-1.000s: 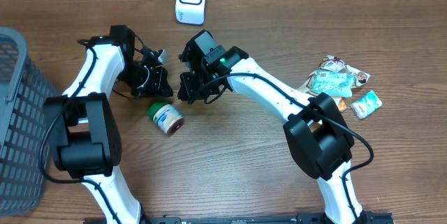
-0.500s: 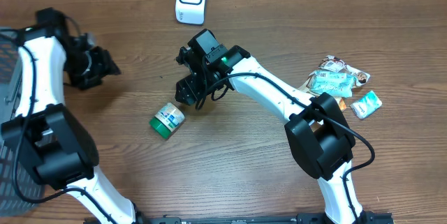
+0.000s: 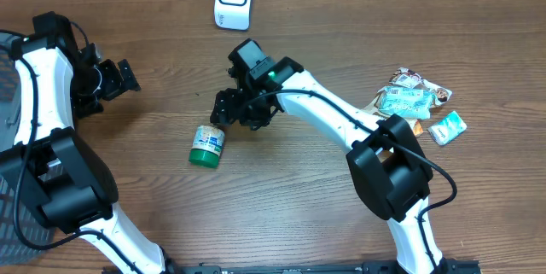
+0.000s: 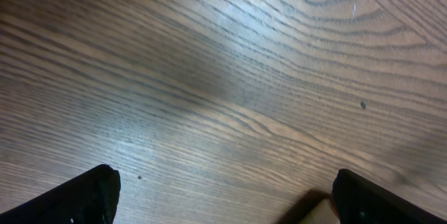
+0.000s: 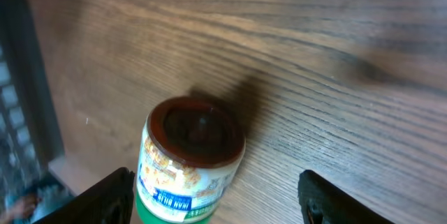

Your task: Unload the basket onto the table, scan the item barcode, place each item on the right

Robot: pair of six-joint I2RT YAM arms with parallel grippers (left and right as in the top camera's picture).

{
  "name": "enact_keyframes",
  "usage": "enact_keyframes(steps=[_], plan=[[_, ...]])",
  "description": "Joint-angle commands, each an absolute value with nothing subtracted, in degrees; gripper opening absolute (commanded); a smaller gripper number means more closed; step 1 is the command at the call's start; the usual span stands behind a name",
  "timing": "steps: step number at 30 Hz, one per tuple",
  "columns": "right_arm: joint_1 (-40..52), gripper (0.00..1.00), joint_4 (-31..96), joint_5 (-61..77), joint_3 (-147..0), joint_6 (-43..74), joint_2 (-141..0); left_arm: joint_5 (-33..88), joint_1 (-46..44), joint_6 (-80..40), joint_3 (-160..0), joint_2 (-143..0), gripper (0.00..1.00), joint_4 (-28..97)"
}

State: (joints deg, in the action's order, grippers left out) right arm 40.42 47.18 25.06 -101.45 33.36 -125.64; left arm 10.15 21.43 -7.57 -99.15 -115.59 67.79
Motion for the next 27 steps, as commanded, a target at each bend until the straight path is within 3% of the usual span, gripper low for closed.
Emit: enact_keyframes(steps=[1, 19, 27], plan=[[44.62, 0.73, 46.35, 15.66, -101.84, 44.95, -124.64, 8.95, 21.69, -8.16, -98.63, -114.74, 1.0, 66.78], [50.92, 0.71, 42.78, 11.2, -101.84, 45.28, -129.99, 8.95, 21.69, -8.16, -98.63, -114.74, 1.0, 66.81], [48.66, 0.7, 45.78, 20.56, -101.91, 18.52, -130.8, 8.95, 21.67, -8.16, -98.63, -114.74, 1.0, 66.81]])
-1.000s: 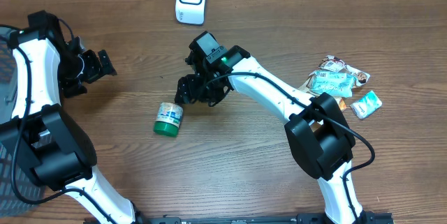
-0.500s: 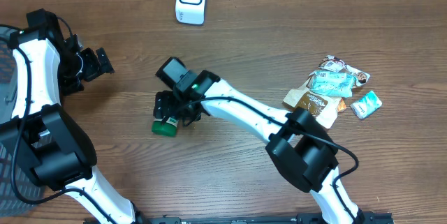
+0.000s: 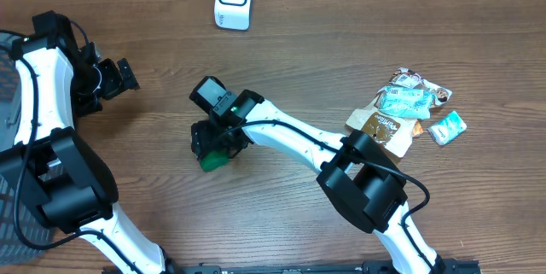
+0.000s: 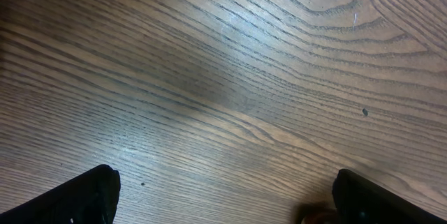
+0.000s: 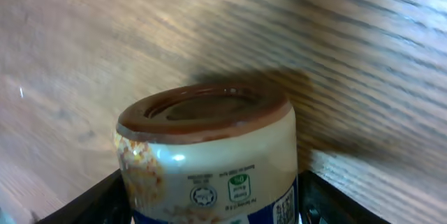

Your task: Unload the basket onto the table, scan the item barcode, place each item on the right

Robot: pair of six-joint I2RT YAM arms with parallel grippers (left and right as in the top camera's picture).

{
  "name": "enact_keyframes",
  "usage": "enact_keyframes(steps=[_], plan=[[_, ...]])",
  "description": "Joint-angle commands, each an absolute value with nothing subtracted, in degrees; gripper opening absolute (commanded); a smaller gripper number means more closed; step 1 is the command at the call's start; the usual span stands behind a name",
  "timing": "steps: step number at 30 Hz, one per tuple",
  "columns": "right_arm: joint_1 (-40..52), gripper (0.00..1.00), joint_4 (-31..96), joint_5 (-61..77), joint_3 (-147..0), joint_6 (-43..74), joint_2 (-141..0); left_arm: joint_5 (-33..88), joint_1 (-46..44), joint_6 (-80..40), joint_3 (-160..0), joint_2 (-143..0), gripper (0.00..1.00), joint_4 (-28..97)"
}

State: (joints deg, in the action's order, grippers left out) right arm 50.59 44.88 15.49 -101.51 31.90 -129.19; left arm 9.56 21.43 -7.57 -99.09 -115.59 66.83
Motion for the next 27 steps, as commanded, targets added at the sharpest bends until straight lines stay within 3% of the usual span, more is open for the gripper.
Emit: enact_keyframes(steps=[1, 8, 14, 18, 27], plan=[[48.05, 0.7, 46.04, 22.74, -101.91, 15.59, -130.8, 8.95, 21.69, -8.16, -98.63, -114.74, 1.0, 66.81], [42.46, 0.68, 48.84, 32.08, -101.91, 4.21, -130.82, 8.95, 21.69, -8.16, -98.63, -114.74, 1.0, 66.81], [37.8, 0.79, 49.01, 32.49, -101.89, 2.85, -130.87, 8.97, 21.69, -8.16, -98.63, -114.74, 0.99, 66.81], [35.48, 0.85, 49.25, 29.85, -101.89, 2.7, -130.87, 8.95, 21.69, -8.16, -98.63, -114.74, 1.0, 66.81], [31.94, 0.86, 50.5, 18.83, -101.84, 2.72, -131.02, 8.95, 21.69, -8.16, -98.63, -114.74, 1.0, 66.81]])
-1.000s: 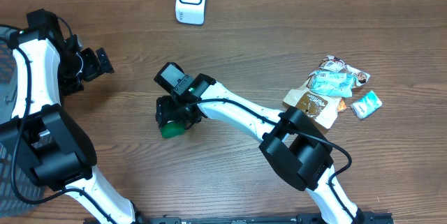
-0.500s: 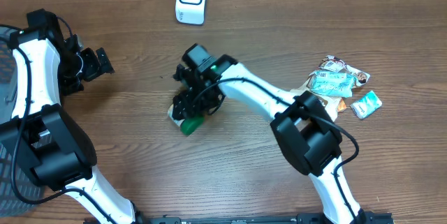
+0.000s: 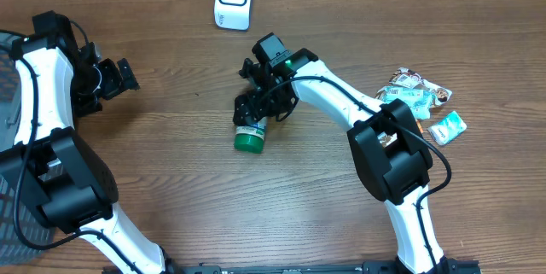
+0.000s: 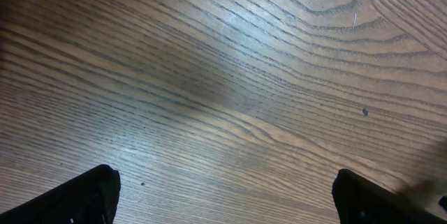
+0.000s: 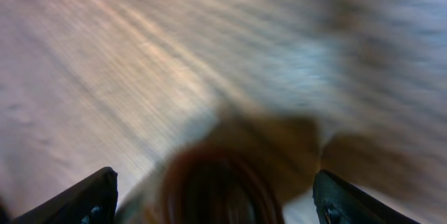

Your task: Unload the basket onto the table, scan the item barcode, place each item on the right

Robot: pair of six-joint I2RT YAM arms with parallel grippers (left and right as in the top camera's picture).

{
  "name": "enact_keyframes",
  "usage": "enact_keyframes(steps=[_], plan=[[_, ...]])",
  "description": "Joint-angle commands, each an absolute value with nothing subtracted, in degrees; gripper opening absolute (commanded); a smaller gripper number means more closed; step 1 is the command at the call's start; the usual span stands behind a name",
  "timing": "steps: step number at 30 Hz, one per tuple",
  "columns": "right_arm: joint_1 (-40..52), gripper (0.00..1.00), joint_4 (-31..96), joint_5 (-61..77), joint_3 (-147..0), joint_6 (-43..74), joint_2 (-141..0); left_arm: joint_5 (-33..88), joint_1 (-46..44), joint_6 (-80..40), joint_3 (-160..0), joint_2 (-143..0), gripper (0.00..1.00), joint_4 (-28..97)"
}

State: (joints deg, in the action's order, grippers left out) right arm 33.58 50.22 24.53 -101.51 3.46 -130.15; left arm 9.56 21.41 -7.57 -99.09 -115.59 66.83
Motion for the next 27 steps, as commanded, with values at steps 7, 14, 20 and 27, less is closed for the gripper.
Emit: enact_keyframes(steps=[7, 14, 20, 27], plan=[[30.65, 0.76, 53.17, 20.38, -101.84, 13.02, -131.02, 8.95, 21.69, -8.16, -98.63, -114.74, 1.0, 66.81], [31.59, 0.74, 53.65, 17.61, -102.28, 16.25, -130.93, 8.95, 21.69, -8.16, -98.63, -114.74, 0.99, 66.81], [30.76, 0.78, 62.81, 17.61, -108.27, 4.8, -128.33, 8.95, 21.69, -8.16, -98.63, -114.74, 1.0, 66.81], [34.52, 0.92, 72.97, 16.45, -112.71, -22.15, -123.85, 8.95, 21.69, -8.16, -98.63, -114.74, 1.0, 66.81]])
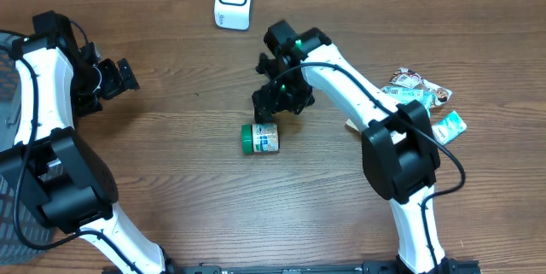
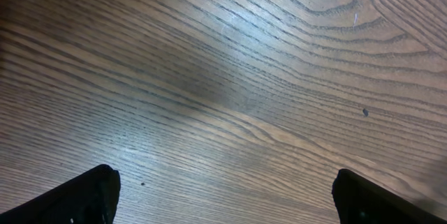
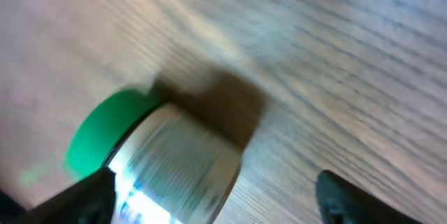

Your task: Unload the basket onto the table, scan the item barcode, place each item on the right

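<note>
A small jar with a green lid and a white label lies on its side near the table's middle, lid pointing left. In the right wrist view the jar is blurred, low between the fingers and nearer the left one. My right gripper is open, just behind the jar and above it. The white barcode scanner stands at the table's far edge. At the far left, my left gripper hangs open over bare wood.
Several snack packets lie at the right, with a small blue one nearest the edge. A dark mesh basket sits beyond the left arm. The wooden table fills the view.
The jar has turned from lid toward the front to lid toward the left, a little farther right. My right gripper now stands slightly farther back, off the jar. The left arm is unchanged.
At first the jar lay left of centre with my right gripper open behind it. Then the gripper was down over the jar's brown base. After that the jar was farther right under the gripper. Now it lies crosswise with the gripper open behind it.
</note>
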Robot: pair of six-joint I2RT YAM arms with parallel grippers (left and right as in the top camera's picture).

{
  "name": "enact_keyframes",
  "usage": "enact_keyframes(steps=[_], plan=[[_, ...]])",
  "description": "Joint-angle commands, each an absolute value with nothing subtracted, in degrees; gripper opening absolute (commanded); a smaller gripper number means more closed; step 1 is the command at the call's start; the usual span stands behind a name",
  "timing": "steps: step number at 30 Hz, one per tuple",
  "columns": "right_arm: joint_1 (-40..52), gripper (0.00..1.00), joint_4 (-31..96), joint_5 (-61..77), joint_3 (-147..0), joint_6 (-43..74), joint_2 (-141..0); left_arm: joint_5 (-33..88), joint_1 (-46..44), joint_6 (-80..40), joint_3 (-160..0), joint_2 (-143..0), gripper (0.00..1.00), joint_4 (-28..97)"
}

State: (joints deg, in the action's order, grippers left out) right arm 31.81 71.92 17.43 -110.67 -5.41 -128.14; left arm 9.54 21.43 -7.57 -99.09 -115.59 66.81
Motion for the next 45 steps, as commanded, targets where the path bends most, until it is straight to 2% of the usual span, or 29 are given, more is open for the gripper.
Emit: enact_keyframes(steps=[1, 4, 10, 15, 23, 25, 29, 31, 37, 45], plan=[[35.18, 0.92, 73.6, 16.05, -112.64, -26.09, -123.85, 8.95, 21.69, -8.16, -98.63, -114.74, 1.0, 66.81], [36.8, 0.93, 74.04, 15.46, -110.15, -38.06, -123.9, 8.95, 21.69, -8.16, -98.63, -114.74, 1.0, 66.78], [37.01, 0.97, 72.44, 18.57, -106.24, -44.47, -123.94, 8.95, 21.69, -8.16, -98.63, -114.74, 1.0, 66.81], [36.67, 1.0, 68.93, 19.16, -102.52, -45.52, -124.01, 8.95, 21.69, -8.16, -98.63, -114.74, 0.99, 66.78], [36.62, 0.99, 60.47, 21.63, -97.41, -45.47, -124.31, 8.97, 21.61, -8.16, -98.63, -114.74, 1.0, 66.78], [36.62, 0.95, 60.45, 21.98, -97.41, -45.47, -124.31, 8.95, 21.63, -8.16, -98.63, -114.74, 1.0, 66.81], [36.62, 0.77, 60.07, 22.44, -97.41, -44.05, -124.31, 8.95, 21.63, -8.16, -98.63, -114.74, 1.0, 66.81], [36.62, 0.75, 59.37, 22.48, -97.41, -41.12, -124.31, 8.95, 21.65, -8.16, -98.63, -114.74, 1.0, 66.81], [36.64, 0.65, 57.06, 24.4, -97.41, -24.64, -124.31, 8.95, 21.39, -8.16, -98.63, -114.74, 0.99, 66.81], [36.64, 0.47, 55.75, 27.07, -97.34, -7.27, -124.31, 8.95, 21.34, -8.16, -98.63, -114.74, 1.0, 66.78]])
